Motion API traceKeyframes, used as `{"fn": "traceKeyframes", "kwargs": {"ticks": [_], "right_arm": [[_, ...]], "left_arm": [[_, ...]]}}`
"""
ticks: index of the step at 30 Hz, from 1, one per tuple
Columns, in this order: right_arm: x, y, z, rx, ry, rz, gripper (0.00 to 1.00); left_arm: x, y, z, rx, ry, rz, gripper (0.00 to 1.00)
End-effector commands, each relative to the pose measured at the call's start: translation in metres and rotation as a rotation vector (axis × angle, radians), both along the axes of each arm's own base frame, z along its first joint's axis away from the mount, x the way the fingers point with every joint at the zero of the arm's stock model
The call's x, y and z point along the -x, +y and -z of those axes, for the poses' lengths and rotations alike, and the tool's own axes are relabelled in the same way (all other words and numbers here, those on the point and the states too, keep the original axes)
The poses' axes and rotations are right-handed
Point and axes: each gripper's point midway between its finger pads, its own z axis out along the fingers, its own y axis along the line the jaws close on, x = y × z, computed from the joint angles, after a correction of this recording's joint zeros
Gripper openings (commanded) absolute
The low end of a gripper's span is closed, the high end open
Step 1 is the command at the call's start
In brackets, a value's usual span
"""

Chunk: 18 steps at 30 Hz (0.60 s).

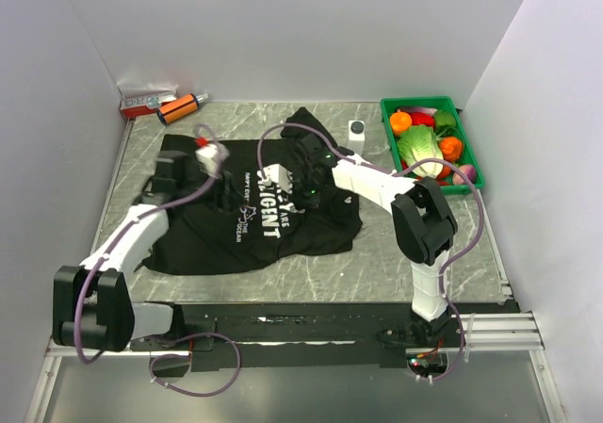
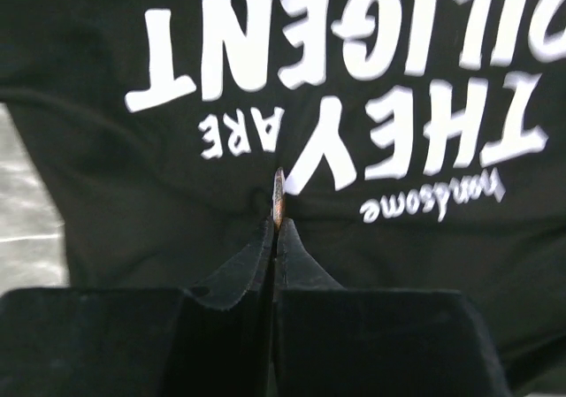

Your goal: Pin the brooch onto the clothing

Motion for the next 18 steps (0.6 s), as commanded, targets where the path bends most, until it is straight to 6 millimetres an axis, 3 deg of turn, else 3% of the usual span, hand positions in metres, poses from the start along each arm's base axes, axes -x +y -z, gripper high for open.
{"fn": "traceKeyframes", "kwargs": {"ticks": [1,6,16,18], "right_arm": [[0.026,-0.014,-0.032,0.015,0.145,0.122,0.00],[0.032,-0.018,-0.045,-0.025,0.231,0.216,0.00],[0.052,-0.025,-0.053,-0.156,0.440,0.194,0.00],[0.054,-0.022,-0.051,-0.182,0.488,0.177,0.00]], "left_arm": [[0.014,-0.053,-0.004,0.019,-0.100,0.158,0.58],[0.015,-0.095,-0.001,0.078,-0.152,0.263,0.55],[0.019,-0.130,0.012,0.234,-0.171,0.469,0.50],[0.024,-0.137,0.022,0.258,-0.133,0.525,0.48]]}}
